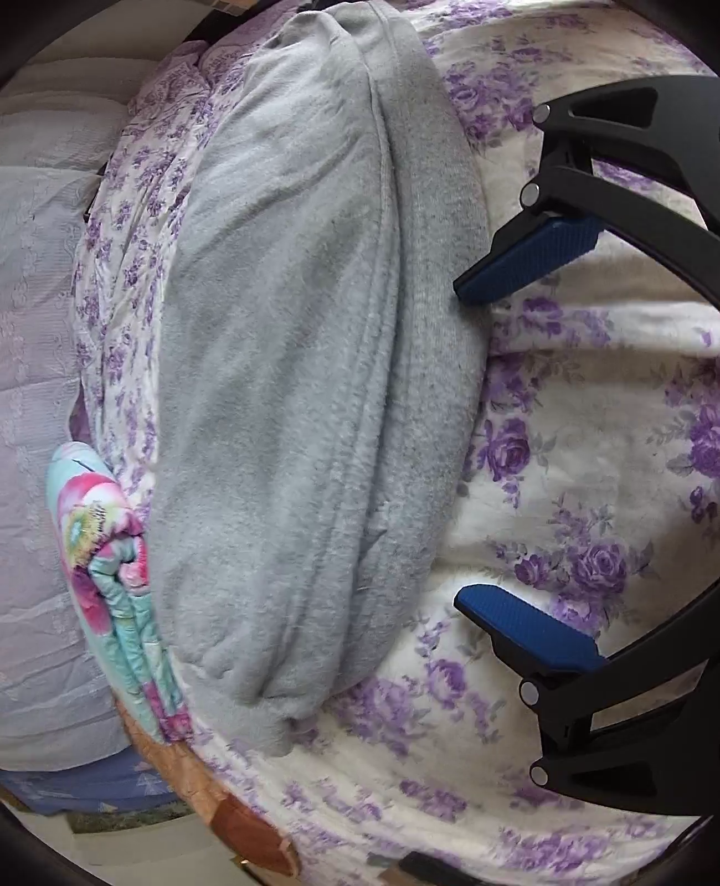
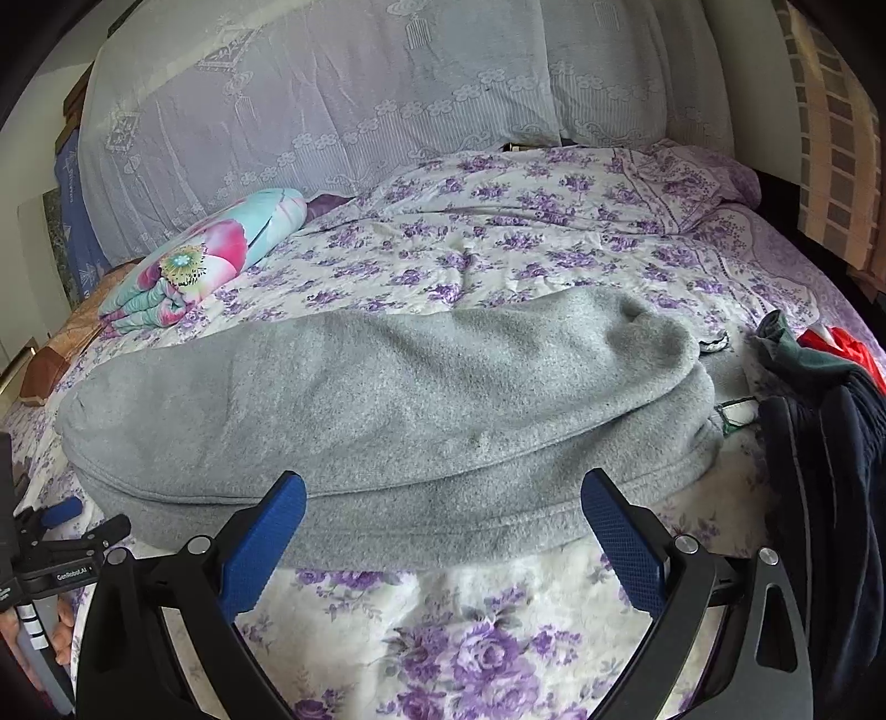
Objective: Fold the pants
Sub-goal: 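Move both tools toward the grey sweatpants and lower onto the fabric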
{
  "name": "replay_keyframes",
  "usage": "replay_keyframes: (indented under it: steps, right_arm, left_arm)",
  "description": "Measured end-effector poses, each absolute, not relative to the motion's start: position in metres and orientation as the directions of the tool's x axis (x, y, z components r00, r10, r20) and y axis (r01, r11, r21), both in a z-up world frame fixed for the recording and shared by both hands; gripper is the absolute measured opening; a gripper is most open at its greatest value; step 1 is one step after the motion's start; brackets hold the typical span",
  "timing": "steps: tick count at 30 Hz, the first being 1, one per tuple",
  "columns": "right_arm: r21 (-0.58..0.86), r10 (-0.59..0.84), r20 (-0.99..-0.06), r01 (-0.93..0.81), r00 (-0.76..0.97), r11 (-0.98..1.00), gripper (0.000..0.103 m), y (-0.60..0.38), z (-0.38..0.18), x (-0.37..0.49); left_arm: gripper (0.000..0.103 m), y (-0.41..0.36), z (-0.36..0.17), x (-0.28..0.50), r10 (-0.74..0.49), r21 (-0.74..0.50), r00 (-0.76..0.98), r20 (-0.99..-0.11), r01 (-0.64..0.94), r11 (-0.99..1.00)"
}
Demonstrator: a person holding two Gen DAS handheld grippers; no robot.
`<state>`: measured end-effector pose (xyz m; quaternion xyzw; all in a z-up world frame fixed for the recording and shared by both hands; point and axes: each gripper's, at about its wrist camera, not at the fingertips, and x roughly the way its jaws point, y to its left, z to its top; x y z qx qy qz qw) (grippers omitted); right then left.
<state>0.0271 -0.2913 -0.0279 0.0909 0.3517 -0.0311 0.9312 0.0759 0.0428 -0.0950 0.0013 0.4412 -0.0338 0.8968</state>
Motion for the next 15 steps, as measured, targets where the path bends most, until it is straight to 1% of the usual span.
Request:
replay_keyframes:
  steps: [1, 2, 7, 10, 12, 14, 15]
  right_arm:
    - [0.162, 0.016, -0.666, 0.124, 0.746, 0.979, 0.1, -0.295, -0.031, 0.03]
    - [0.176, 0.025, -0.671, 0.127, 0.741, 0.976, 0.1, -0.298, -0.035, 0.033]
    - [0.263, 0.076, -0.682, 0.148, 0.727, 0.953, 0.1, -0.316, -0.055, 0.036]
    - [0.344, 0.121, -0.646, 0.146, 0.754, 0.928, 0.1, -0.326, -0.054, 0.032]
    - [0.395, 0.155, -0.631, 0.143, 0.76, 0.907, 0.1, -0.333, -0.054, 0.032]
    - [0.445, 0.197, -0.621, 0.135, 0.759, 0.885, 0.1, -0.338, -0.053, 0.035]
    - [0.467, 0.217, -0.616, 0.129, 0.757, 0.875, 0.1, -0.341, -0.051, 0.039]
  left_arm:
    - [0.099, 0.05, -0.1, 0.079, -0.107, -0.09, 0.588, -0.802, 0.057, 0.994]
    - [0.099, 0.055, -0.102, 0.081, -0.136, -0.126, 0.584, -0.801, 0.057, 0.99]
    - [0.099, 0.052, -0.103, 0.081, -0.14, -0.122, 0.588, -0.797, 0.071, 0.99]
    - [0.099, 0.057, -0.1, 0.08, -0.175, -0.154, 0.573, -0.801, 0.085, 0.984]
    - [0.098, 0.065, -0.091, 0.081, -0.255, -0.238, 0.575, -0.778, 0.107, 0.965]
    - [0.098, 0.077, -0.076, 0.085, -0.347, -0.34, 0.587, -0.731, 0.127, 0.932]
    - [0.098, 0.084, -0.067, 0.088, -0.365, -0.371, 0.6, -0.712, 0.12, 0.921]
